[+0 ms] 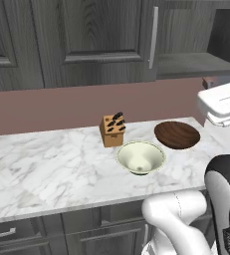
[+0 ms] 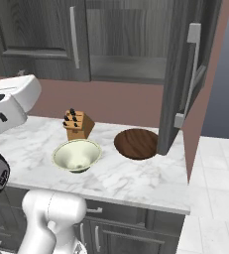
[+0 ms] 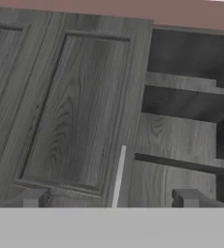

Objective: Open the cabinet. Pick the bowls from the counter and place them in the cabinet. Then close the cabinet.

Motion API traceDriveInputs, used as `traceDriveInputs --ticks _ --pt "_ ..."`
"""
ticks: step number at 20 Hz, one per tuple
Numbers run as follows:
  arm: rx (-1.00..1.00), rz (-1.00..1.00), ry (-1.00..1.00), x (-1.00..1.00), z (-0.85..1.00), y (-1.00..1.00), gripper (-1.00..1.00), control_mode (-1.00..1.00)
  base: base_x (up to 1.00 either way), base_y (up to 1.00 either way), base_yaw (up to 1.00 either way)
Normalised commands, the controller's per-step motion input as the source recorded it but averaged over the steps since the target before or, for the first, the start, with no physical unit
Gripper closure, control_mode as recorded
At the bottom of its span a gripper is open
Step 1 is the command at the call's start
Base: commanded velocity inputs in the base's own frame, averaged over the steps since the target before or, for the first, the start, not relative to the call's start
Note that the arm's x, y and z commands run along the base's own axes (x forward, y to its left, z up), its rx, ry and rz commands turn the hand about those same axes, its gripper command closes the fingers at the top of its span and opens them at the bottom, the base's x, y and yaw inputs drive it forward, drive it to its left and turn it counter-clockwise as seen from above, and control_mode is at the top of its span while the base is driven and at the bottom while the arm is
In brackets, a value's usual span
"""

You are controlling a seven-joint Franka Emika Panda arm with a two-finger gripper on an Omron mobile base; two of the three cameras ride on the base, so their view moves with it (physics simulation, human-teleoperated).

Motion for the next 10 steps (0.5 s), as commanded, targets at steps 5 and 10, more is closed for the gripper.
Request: traceDriveInputs --ticks 5,10 --pt "0.02 0.0 -0.1 0.36 0.0 0.0 -1.0 -1.0 0.0 0.0 0.0" --pt "0.07 -0.03 -0.14 0.65 -0.03 0.0 -1.0 -1.0 0.0 0.0 0.0"
